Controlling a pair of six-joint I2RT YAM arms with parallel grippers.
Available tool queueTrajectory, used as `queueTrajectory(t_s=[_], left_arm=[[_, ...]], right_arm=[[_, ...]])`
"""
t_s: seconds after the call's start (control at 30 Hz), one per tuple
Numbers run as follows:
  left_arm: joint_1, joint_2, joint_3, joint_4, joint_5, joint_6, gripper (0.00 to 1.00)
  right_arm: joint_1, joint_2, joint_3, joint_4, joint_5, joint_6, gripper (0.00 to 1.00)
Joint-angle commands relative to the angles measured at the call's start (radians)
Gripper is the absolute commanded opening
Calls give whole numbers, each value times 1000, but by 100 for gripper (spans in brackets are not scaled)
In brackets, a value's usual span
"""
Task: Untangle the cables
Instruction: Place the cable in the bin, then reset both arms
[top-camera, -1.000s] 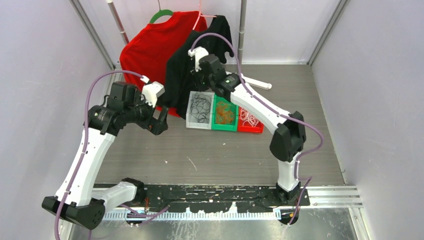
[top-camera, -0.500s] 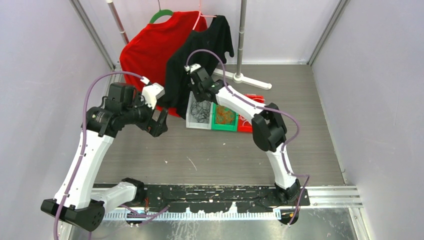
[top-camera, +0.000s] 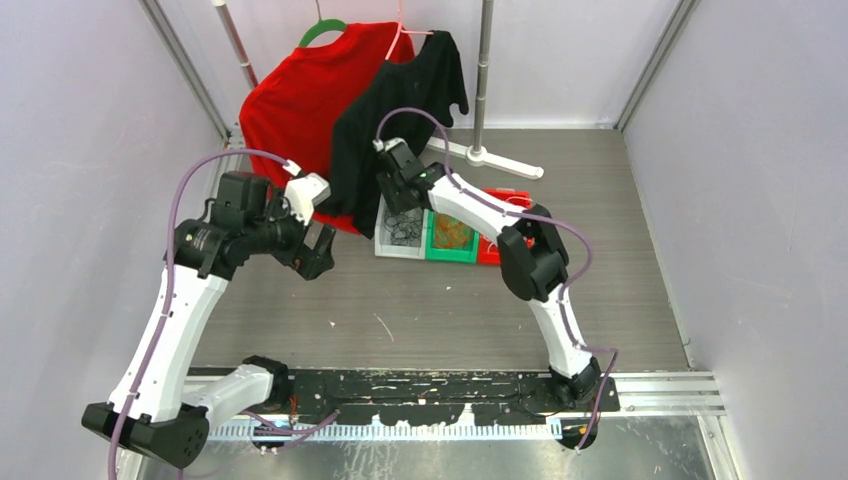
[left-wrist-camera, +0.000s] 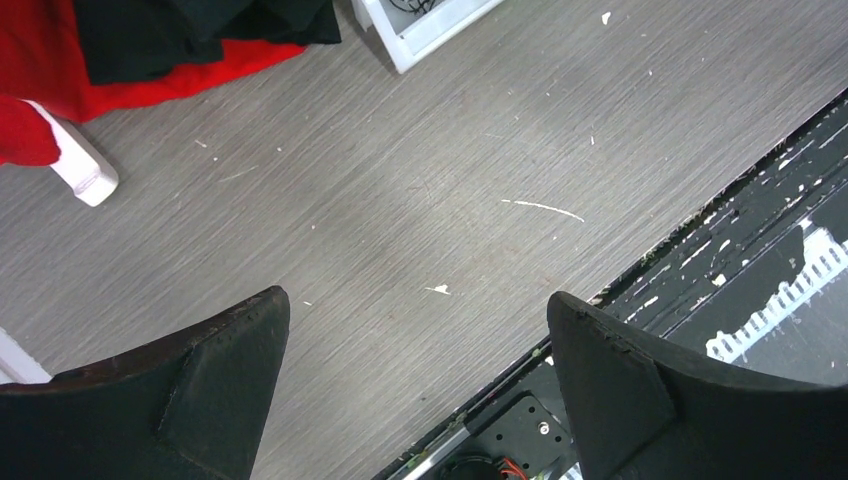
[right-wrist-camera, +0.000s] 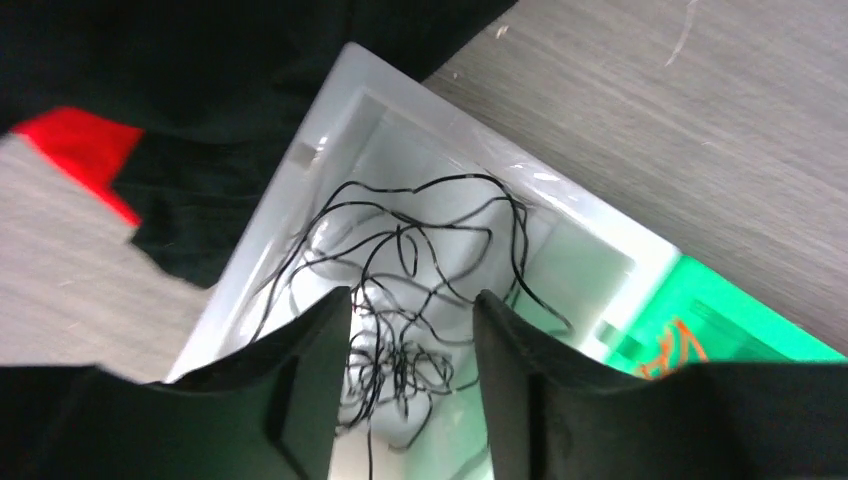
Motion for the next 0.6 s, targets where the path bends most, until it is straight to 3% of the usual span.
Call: queueTrajectory(t_s=[0.0,0.1,0.2,0.43,0.57], left_arm=[[11,16,-25,58,14,14,99],[32,30,-57,102,6,17,99],[63,45,-82,129,22,20,99],[206,114,-101,231,75,31,99],[315,174,-166,374,107,3,99]], right_arm=[[-3,-253,8,28,-31,32,60],[-3,-357,-39,23,-79,70,76],[-3,-479,-129,39,-88,99,99],[-46,-800,-397,38,-38,138,100],[-166,-1044,-618,64,33,193,100]])
